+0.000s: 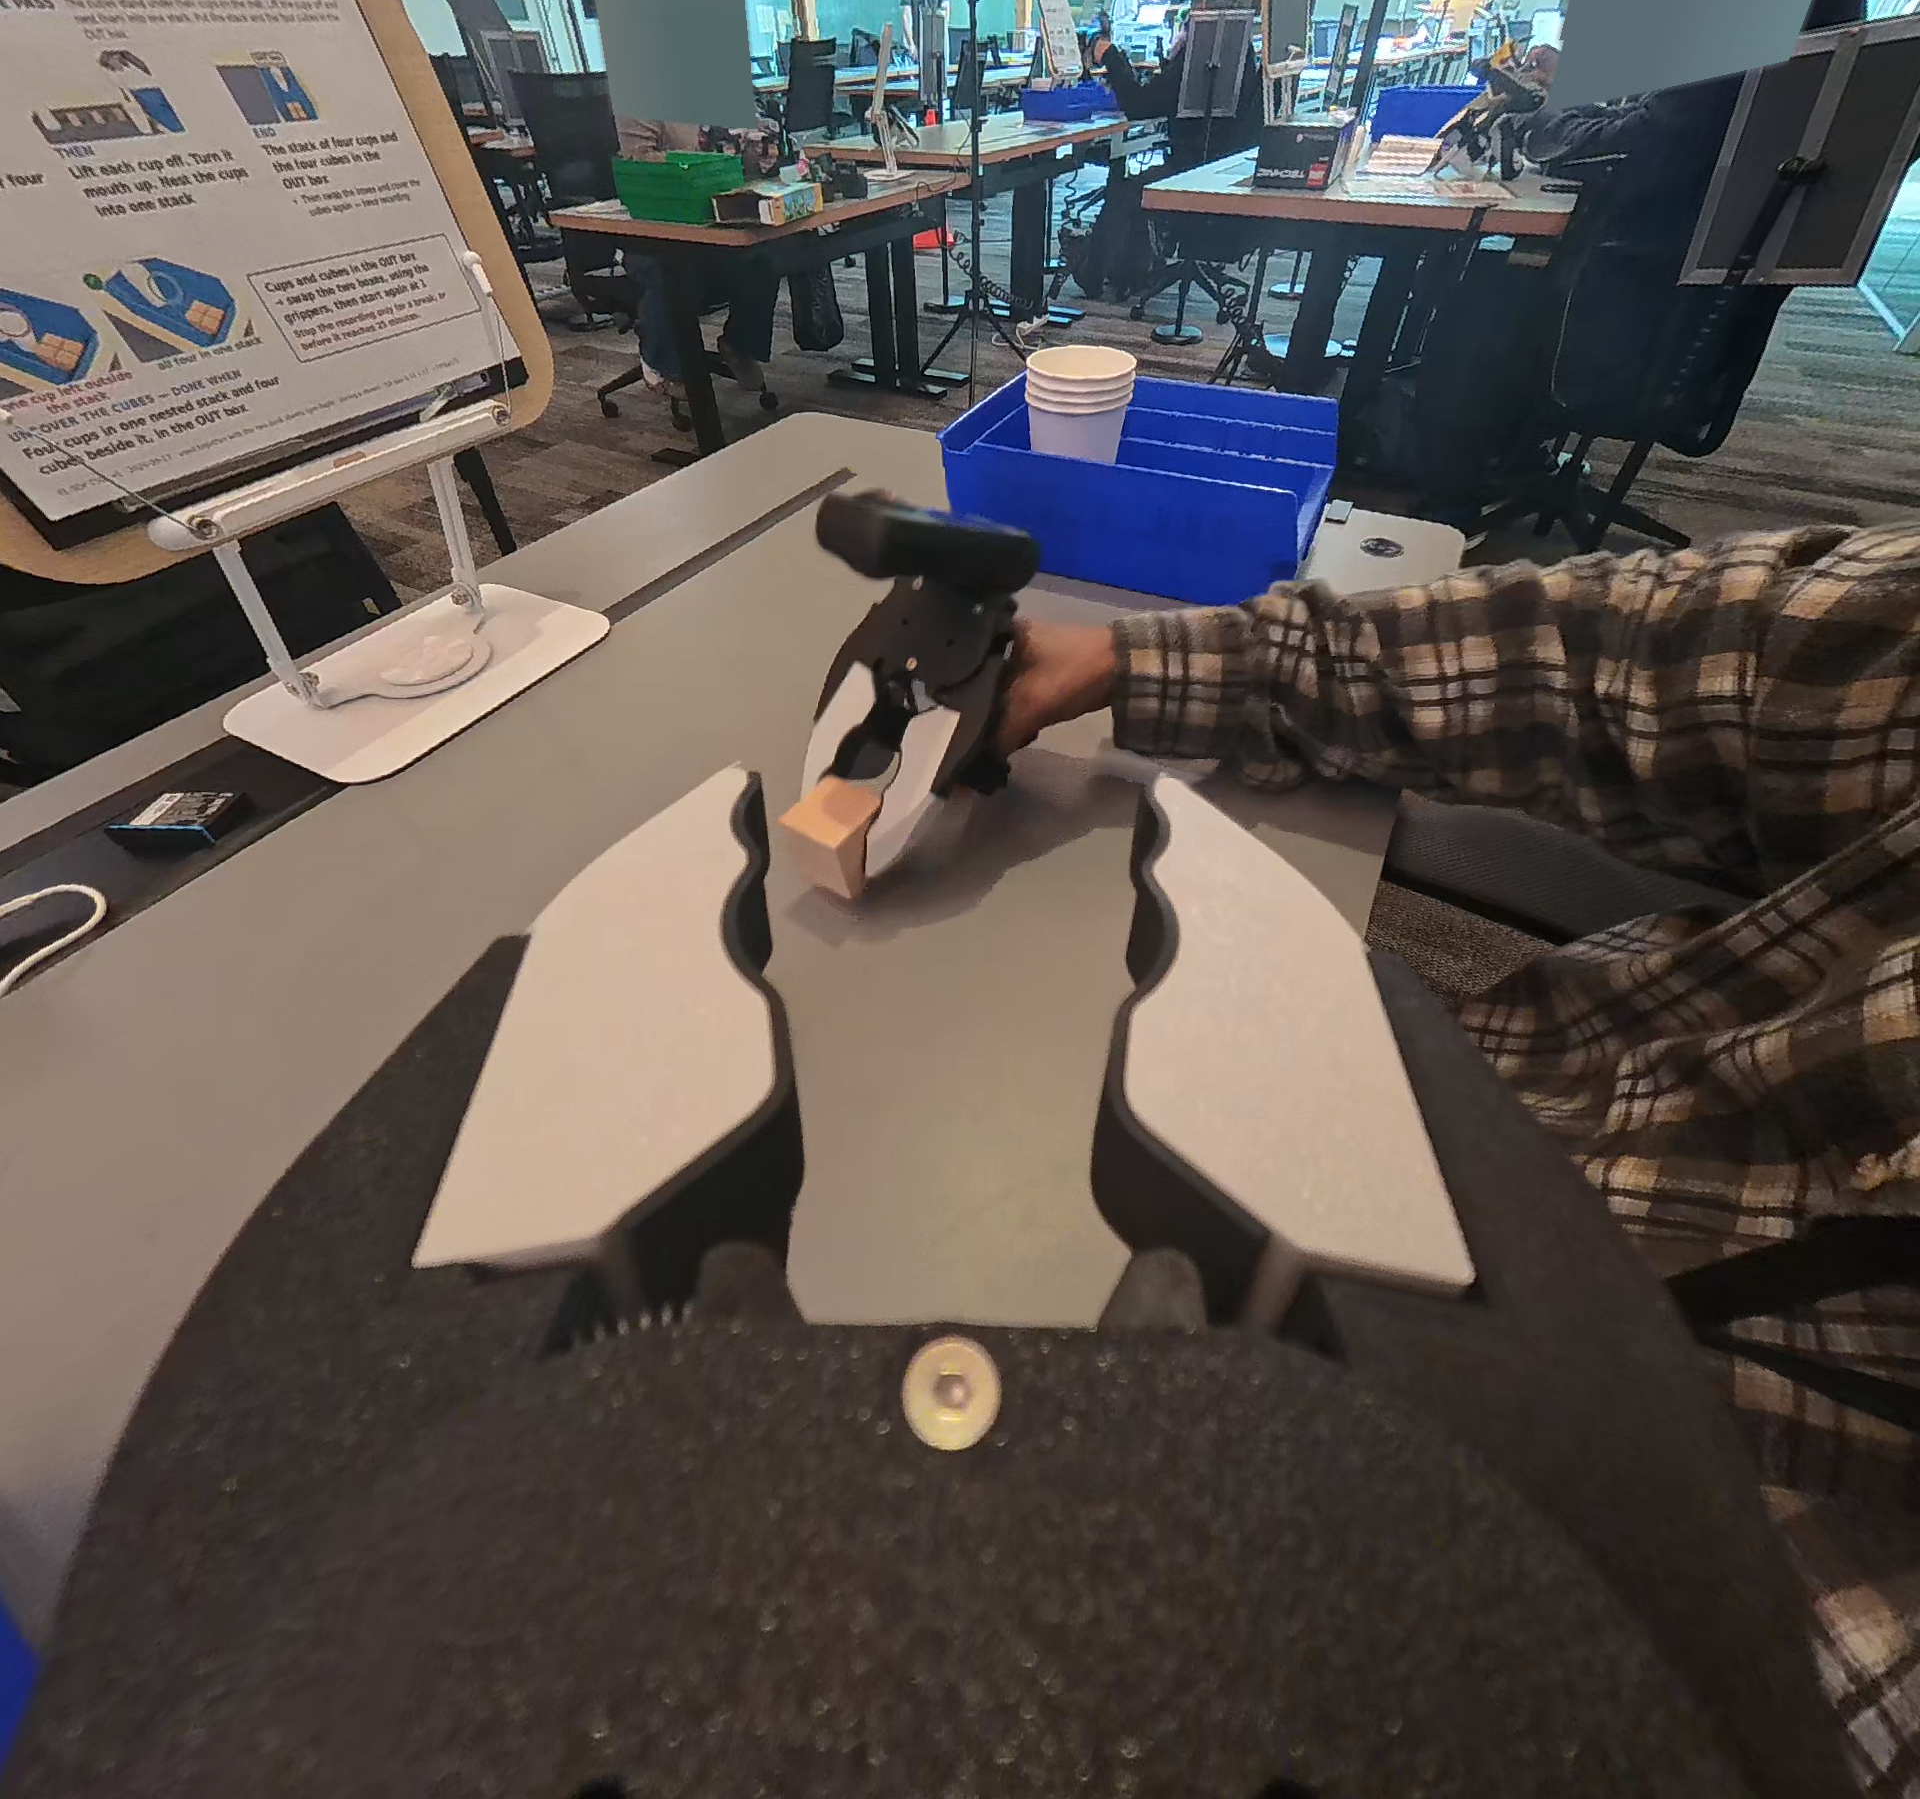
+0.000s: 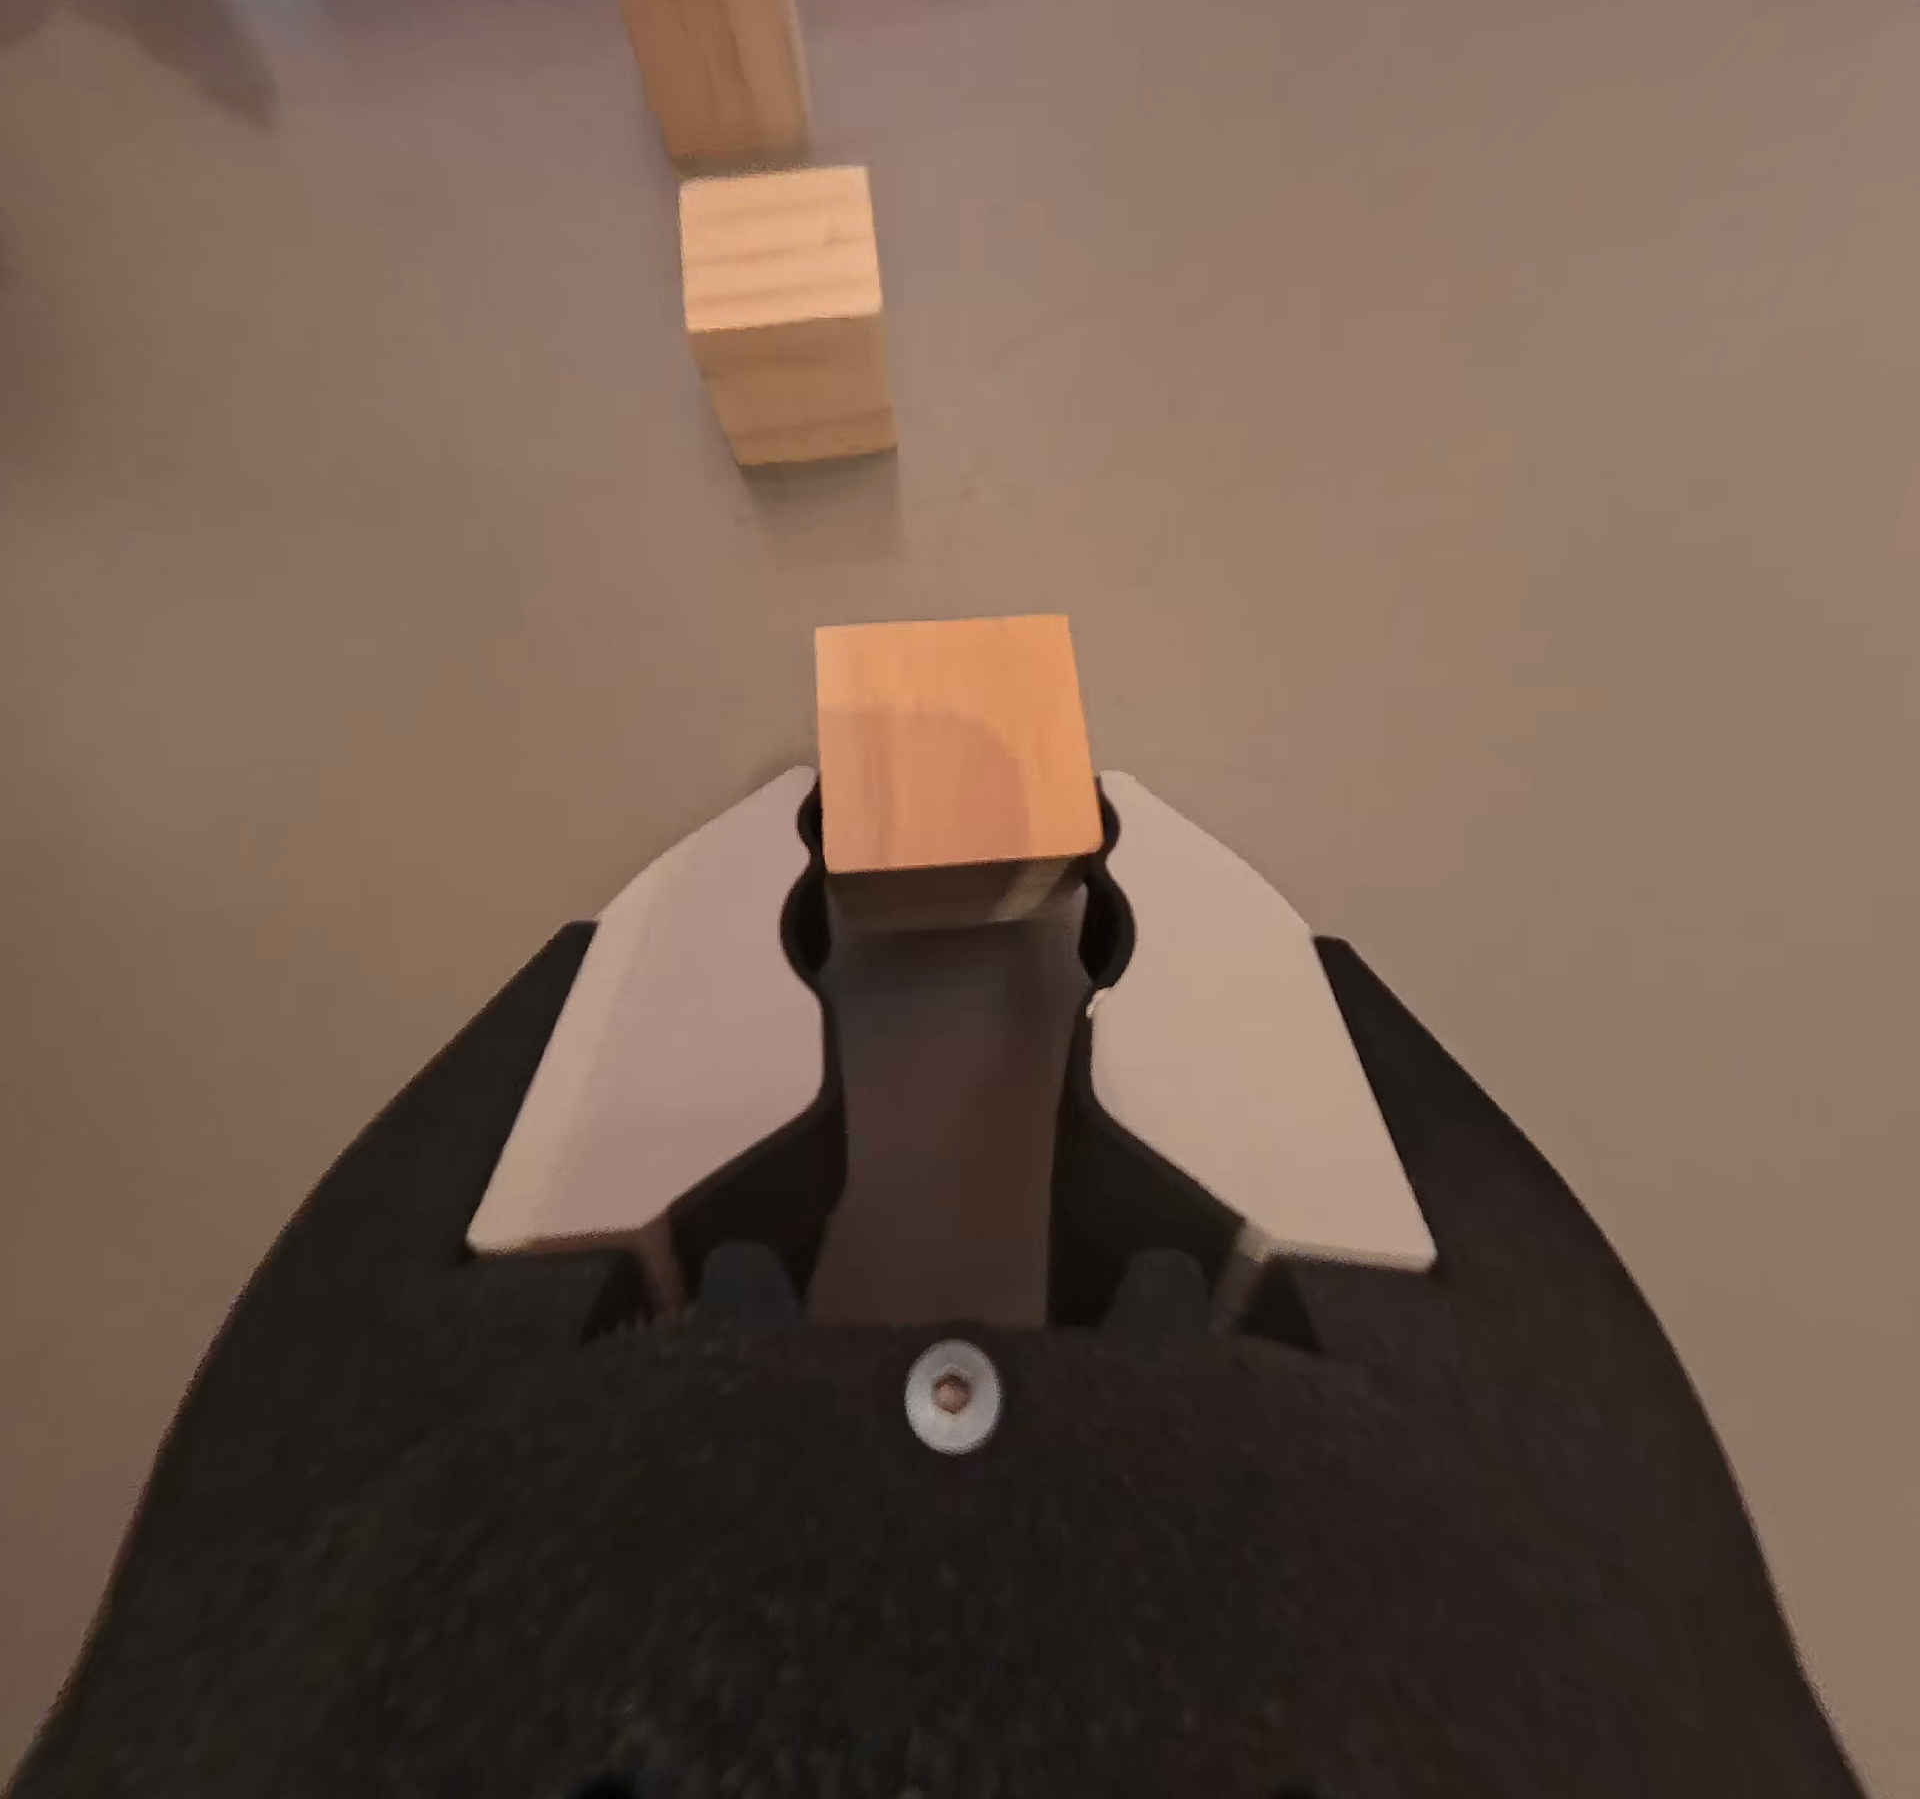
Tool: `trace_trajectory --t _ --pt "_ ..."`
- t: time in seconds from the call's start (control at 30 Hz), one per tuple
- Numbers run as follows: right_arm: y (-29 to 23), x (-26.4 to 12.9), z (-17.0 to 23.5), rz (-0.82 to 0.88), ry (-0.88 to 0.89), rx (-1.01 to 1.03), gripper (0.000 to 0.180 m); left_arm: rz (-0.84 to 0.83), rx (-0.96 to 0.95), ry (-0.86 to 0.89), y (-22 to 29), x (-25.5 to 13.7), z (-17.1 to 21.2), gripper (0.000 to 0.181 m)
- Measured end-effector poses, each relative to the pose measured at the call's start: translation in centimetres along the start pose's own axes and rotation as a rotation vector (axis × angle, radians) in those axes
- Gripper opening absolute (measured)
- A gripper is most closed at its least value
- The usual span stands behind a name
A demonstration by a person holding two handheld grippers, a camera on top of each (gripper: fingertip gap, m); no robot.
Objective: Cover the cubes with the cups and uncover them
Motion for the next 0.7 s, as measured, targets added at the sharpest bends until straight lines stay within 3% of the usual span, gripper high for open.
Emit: trace_trajectory --t 0.03,0.13,0.27,0.47,0.57,0.7 --pt "0.4 -1.1 -0.3 0.037 -0.002 0.014 0.045 0.001 -0.001 0.0 0.0 0.0 0.0 0.066" --pt "2.2 -6.7 -1.0 0.169 0.02 0.057 0.045 0.005 -0.008 0.001 0.0 0.0 0.1 0.066" --pt "6.5 -17.5 0.3 0.421 0.023 0.185 0.045 0.011 -0.012 -0.004 0.1 0.4 0.2 0.066" --pt "12.8 -32.8 9.7 0.862 -0.035 0.452 0.045 0.017 0.007 -0.038 0.7 1.6 0.3 0.066" --pt "13.8 -34.6 16.1 0.905 -0.066 0.639 0.045 0.019 0.007 -0.049 0.8 2.0 0.4 0.066" --pt "14.5 -32.8 22.5 0.887 -0.189 0.756 0.046 0.027 -0.002 -0.069 0.8 2.7 0.8 0.066"
Point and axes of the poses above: each gripper's, where its closed fingertips meet, x out along the fingers, z out of its underside, y = z × x across the jaws, the point moved 3 cm from there along -x, back along the fingers, and after that the axes turned 14 degrees about z, right-handed, at the moved point
